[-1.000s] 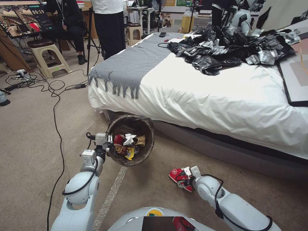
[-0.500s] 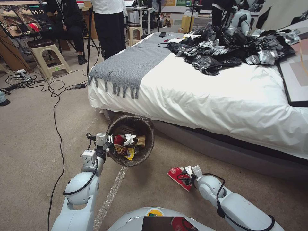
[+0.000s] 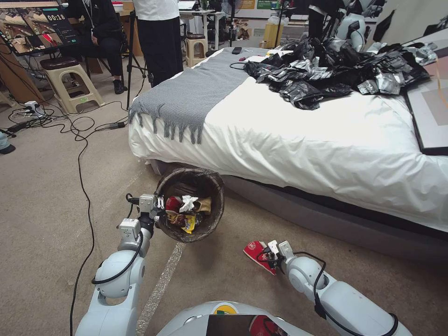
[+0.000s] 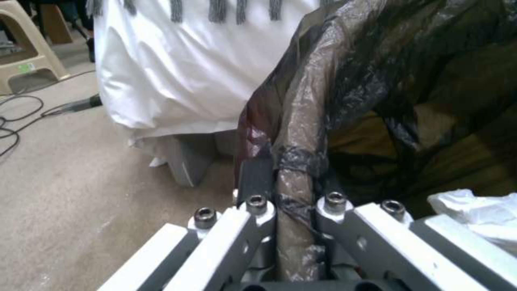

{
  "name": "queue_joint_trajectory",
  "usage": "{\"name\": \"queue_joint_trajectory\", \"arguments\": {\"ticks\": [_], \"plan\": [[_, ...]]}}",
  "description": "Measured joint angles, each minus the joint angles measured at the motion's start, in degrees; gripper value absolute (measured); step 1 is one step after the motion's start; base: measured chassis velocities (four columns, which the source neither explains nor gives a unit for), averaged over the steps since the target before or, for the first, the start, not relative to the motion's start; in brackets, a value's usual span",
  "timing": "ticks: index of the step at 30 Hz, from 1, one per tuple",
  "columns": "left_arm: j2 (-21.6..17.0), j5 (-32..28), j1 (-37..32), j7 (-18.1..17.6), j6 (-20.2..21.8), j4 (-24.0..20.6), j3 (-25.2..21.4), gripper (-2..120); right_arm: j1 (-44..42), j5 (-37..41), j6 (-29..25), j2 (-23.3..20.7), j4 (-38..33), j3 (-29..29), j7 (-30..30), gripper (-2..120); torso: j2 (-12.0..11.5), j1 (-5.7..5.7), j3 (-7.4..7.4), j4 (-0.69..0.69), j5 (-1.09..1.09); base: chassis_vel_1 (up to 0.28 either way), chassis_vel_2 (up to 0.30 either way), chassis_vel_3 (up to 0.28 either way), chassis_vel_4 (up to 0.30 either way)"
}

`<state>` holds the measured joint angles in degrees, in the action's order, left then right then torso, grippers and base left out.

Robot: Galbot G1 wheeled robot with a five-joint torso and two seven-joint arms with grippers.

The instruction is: Pick up the trash bin, then pick up the garbage from the floor and place it into the trash bin.

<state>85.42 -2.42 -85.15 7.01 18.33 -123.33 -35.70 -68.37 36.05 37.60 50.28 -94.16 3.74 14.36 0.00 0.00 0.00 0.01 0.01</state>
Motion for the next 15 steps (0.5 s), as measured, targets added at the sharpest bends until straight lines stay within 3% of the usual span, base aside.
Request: {"name": "queue_joint_trajectory", "arguments": {"ticks": [11, 15], "plan": [[-0.1, -0.2, 0.0, 0.0, 0.7, -0.5, 0.0, 2, 0.0, 0.5, -0.4, -0.2, -2.0, -1.0, 0.1, 9, 0.0, 0.0, 0.0, -0.02, -0.01, 0.0, 0.0, 0.0, 0.0], [-0.2, -0.2, -0.1, 0.0, 0.8, -0.8, -0.3, 2, 0.1, 8.5, 0.3, -3.2, -14.2, -6.4, 2.3, 8, 0.0, 0.0, 0.01, 0.0, 0.0, 0.0, 0.0, 0.0, 0.0]]}}
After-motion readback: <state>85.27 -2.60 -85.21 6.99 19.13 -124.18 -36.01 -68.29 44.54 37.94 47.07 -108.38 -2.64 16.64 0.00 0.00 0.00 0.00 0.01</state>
